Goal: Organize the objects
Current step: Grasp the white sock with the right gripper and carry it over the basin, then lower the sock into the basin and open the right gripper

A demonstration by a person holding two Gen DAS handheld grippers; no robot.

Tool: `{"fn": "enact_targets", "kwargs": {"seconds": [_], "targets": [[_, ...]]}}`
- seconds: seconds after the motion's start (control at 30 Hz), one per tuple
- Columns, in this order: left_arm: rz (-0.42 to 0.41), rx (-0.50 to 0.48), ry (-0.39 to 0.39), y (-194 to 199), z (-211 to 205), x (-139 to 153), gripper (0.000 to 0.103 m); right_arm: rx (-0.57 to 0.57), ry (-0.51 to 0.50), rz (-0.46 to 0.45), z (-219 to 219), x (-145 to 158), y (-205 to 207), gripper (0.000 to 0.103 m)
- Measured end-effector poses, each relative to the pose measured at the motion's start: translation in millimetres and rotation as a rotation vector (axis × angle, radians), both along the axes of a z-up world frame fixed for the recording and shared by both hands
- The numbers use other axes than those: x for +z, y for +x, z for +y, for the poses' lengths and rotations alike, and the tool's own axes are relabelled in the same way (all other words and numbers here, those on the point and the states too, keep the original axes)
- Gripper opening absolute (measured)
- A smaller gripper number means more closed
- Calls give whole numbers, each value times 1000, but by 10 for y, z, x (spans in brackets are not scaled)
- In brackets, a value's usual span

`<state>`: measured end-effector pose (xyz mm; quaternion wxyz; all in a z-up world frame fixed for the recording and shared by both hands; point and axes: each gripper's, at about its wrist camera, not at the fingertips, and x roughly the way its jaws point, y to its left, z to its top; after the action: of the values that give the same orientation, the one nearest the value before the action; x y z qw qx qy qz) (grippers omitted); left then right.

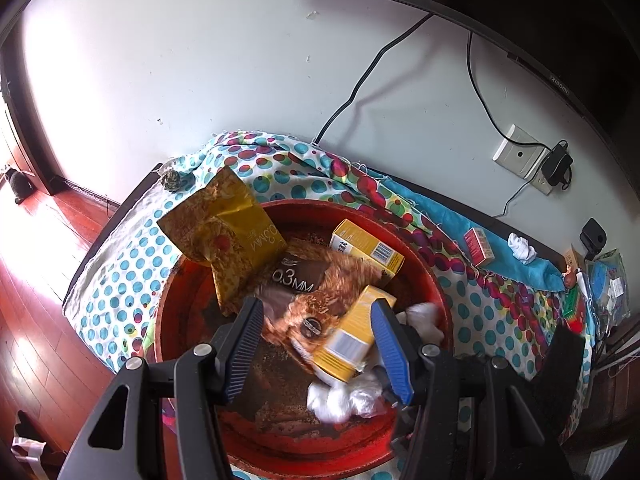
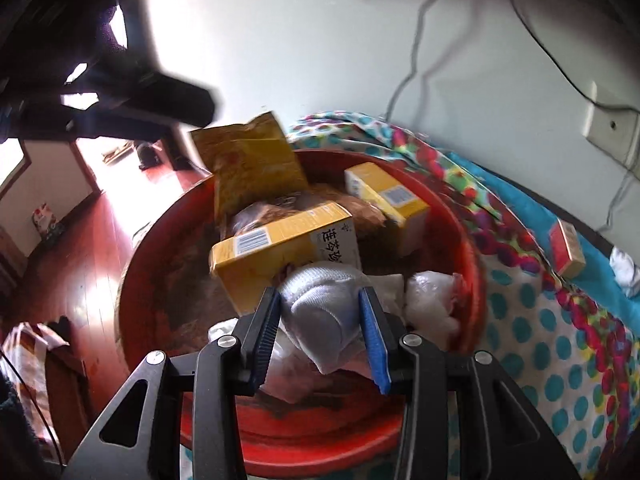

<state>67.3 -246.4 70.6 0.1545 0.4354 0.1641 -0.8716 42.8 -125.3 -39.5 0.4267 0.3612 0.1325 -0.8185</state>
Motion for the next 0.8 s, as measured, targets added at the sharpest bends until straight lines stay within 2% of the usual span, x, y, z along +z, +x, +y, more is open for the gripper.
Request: {"fn": "enact_targets", "kwargs": {"seconds": [0.03, 0.1, 0.23, 0.27, 0.37, 0.5, 0.8], "targets": [[1, 1, 0, 1, 0, 1, 58, 14, -5, -3, -21, -3, 33, 37], [-1, 0, -1, -3, 6, -2, 58, 40, -21, -24, -47, 1, 88, 26], [-6, -7, -3, -18, 33, -15, 58, 76, -24, -45, -111, -30, 183, 21], [-7, -9, -4, -27, 40, -14, 58, 80, -25, -55, -121, -50, 190, 15], [-5, -13, -5, -30, 53, -14, 58, 85, -44, -118, -106, -113, 184, 15], [-10, -8, -2, -40, 45, -28, 58, 98, -34, -89, -89, -94, 265, 16], [-28, -16, 6, -77, 75, -74, 58, 40, -111, -42, 239, 146, 105, 20]]}}
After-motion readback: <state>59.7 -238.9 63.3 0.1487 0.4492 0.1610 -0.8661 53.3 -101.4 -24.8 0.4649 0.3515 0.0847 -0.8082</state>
